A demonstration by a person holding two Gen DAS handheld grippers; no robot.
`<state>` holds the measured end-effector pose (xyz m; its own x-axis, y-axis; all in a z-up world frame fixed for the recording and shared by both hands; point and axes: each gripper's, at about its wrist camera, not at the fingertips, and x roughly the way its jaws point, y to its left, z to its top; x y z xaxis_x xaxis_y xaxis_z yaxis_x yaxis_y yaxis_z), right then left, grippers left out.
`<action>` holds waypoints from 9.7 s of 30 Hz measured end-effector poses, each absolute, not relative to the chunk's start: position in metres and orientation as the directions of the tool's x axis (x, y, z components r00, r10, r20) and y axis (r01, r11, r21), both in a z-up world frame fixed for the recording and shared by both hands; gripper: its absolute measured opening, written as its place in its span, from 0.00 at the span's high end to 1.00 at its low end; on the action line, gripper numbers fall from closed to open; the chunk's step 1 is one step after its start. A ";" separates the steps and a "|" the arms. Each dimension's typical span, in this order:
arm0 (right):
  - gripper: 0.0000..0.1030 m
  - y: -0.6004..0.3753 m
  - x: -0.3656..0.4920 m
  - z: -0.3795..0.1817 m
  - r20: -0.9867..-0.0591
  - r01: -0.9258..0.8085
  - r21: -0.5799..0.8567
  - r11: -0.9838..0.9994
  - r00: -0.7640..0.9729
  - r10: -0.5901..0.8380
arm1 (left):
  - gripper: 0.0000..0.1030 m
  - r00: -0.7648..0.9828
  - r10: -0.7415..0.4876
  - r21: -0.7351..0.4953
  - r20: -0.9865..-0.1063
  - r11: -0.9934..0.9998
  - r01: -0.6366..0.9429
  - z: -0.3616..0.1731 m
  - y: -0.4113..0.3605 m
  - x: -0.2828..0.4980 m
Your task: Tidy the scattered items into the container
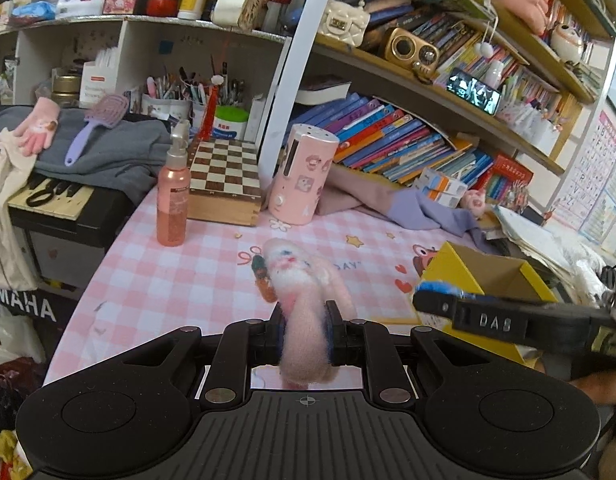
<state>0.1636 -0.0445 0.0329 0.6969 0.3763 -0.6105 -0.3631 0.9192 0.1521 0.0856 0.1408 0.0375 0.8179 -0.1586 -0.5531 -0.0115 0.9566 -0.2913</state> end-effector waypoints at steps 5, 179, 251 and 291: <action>0.60 -0.052 0.127 0.030 -0.616 -0.369 0.143 0.918 0.693 0.374 | 0.84 0.815 -0.169 -0.295 -0.555 0.955 -0.003 0.039 0.137 0.056; 0.47 -0.299 0.207 0.011 -0.630 -0.314 -0.002 0.949 0.738 0.243 | 0.33 0.766 -0.223 -0.149 -0.603 0.975 0.167 0.023 -0.146 0.169; 0.13 -0.172 -0.051 0.006 -0.626 -0.173 0.006 0.985 0.768 0.139 | 0.00 0.711 -0.078 -0.097 -0.699 0.995 0.014 0.008 0.003 -0.049; 0.13 -0.169 -0.049 0.007 -0.628 -0.186 0.010 0.983 0.763 0.151 | 0.00 0.711 -0.094 -0.095 -0.697 0.995 0.038 0.011 0.002 -0.044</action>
